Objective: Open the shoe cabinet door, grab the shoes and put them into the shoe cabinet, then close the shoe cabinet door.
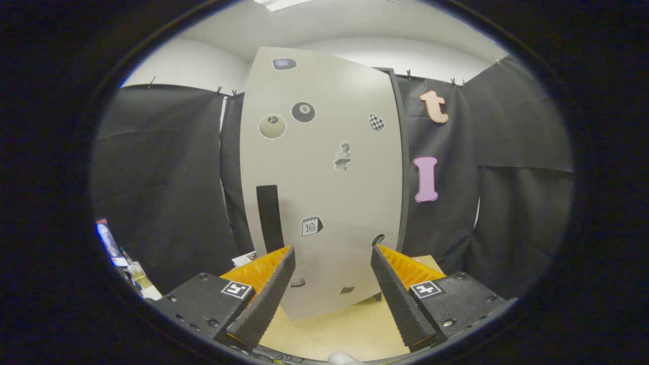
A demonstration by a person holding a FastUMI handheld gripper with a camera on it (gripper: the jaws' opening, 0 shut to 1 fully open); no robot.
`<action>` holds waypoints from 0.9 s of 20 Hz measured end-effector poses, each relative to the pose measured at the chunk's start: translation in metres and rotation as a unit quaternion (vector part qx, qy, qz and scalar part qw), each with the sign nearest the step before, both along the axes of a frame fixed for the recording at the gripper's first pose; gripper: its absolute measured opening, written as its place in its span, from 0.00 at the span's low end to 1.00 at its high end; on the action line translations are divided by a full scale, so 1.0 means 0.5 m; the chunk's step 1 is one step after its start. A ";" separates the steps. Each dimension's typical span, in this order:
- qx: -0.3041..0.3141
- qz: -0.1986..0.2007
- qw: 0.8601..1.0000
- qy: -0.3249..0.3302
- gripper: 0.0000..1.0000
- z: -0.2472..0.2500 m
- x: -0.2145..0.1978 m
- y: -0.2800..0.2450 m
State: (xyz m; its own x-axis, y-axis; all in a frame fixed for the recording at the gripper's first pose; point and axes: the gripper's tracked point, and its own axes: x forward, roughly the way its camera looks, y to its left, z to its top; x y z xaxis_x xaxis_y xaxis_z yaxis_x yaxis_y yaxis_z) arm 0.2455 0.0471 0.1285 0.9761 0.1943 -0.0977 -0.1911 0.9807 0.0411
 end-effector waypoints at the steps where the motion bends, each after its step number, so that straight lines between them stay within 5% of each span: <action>1: 0.000 0.002 1.000 0.002 0.99 0.001 -0.004 0.001; 7: -0.007 -0.004 1.000 -0.006 0.99 0.052 -0.052 -0.017; 18: 0.017 -0.079 0.996 -0.048 0.99 0.222 -0.221 -0.128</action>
